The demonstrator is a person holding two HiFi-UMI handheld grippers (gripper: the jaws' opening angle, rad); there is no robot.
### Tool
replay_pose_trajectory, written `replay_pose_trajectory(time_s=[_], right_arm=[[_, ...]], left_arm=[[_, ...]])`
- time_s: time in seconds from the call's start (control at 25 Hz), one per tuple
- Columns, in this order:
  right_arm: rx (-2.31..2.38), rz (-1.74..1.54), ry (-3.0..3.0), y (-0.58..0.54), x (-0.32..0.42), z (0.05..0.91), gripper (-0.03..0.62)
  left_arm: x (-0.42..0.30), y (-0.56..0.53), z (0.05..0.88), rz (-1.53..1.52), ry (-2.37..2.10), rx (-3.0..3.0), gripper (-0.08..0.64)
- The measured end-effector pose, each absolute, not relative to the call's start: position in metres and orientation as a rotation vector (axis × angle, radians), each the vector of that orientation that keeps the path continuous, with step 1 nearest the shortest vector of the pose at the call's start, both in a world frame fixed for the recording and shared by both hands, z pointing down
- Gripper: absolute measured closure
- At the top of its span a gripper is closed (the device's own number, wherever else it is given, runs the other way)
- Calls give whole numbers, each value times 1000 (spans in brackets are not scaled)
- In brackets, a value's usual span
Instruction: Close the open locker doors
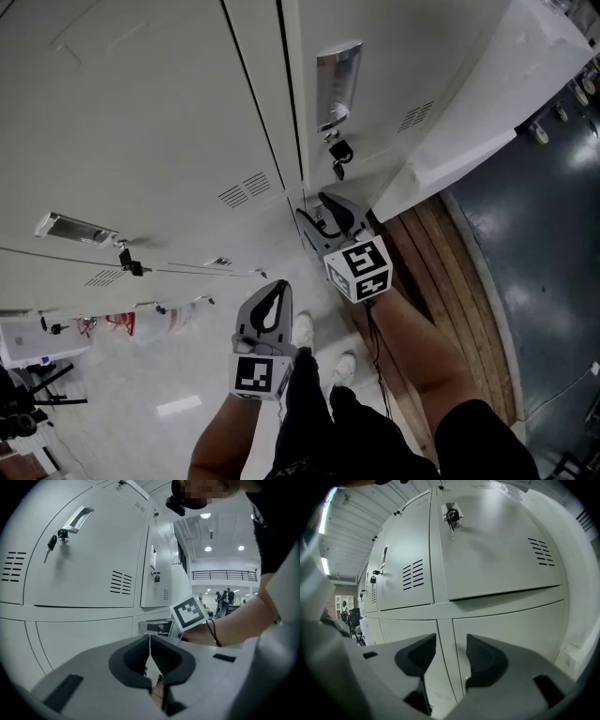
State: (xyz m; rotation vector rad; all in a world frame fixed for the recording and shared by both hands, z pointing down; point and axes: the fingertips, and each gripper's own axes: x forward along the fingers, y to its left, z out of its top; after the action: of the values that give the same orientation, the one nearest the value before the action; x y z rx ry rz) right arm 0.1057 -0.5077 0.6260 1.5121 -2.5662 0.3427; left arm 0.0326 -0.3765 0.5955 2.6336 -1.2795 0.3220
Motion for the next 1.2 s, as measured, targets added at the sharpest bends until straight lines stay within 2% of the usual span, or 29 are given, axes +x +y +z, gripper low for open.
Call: replay_pose_trajectory(time_s=[0.12, 0.24, 0.4, 0.8, 1.2], right_arm=[[1509, 339, -2573, -496, 109, 617, 402], [1504, 327, -2592, -478, 112, 603, 451], [1486, 283, -2599, -448, 116, 581, 589], [1438, 209, -2635, -345, 118, 516, 592], [1383, 197, -2647, -273, 97, 482, 592]], left_arm=[[34, -369, 587, 304, -1294, 2637, 554], [35, -358, 577, 282, -1309, 2642, 554], [37, -336, 561, 270, -1331, 2656, 554], [33, -256, 503, 200, -1438, 2682, 554], [-15, -191, 466, 214, -1609, 2621, 555]])
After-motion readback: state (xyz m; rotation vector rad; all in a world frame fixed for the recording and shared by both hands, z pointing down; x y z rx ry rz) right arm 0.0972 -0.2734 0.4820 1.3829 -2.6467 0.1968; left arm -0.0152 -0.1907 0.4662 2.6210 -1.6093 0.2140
